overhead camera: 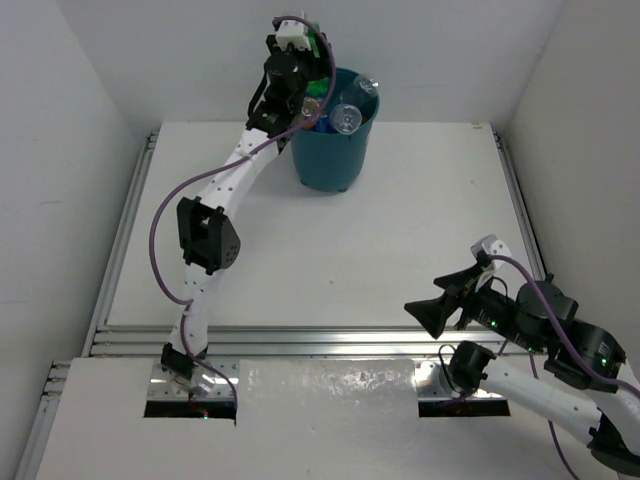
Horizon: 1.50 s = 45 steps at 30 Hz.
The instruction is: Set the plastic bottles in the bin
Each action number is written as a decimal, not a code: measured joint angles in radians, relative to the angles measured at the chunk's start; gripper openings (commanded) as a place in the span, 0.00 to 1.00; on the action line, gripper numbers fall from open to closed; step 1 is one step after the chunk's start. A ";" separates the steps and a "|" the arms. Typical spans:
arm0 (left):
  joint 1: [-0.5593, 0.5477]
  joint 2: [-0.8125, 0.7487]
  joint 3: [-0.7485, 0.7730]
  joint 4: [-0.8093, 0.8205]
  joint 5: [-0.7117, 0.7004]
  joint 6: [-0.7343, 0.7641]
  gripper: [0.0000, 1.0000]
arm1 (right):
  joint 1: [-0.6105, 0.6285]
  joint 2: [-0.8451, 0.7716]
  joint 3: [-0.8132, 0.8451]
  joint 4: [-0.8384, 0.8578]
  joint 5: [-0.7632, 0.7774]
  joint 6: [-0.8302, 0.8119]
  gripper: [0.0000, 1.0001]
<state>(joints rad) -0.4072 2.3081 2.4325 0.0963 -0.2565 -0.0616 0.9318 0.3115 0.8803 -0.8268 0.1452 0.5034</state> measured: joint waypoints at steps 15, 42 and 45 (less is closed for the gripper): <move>-0.005 -0.040 -0.032 -0.039 0.048 -0.029 1.00 | 0.000 0.026 -0.020 0.016 0.014 -0.014 0.99; -0.005 -1.637 -1.551 -0.780 -0.399 -0.381 1.00 | 0.000 0.132 0.142 -0.213 0.641 -0.107 0.99; -0.005 -1.760 -1.630 -0.795 -0.399 -0.380 1.00 | 0.000 0.101 0.100 -0.207 0.641 -0.120 0.99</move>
<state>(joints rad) -0.4126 0.5480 0.8028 -0.6987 -0.6552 -0.4416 0.9318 0.4122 0.9806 -1.0340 0.7864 0.3832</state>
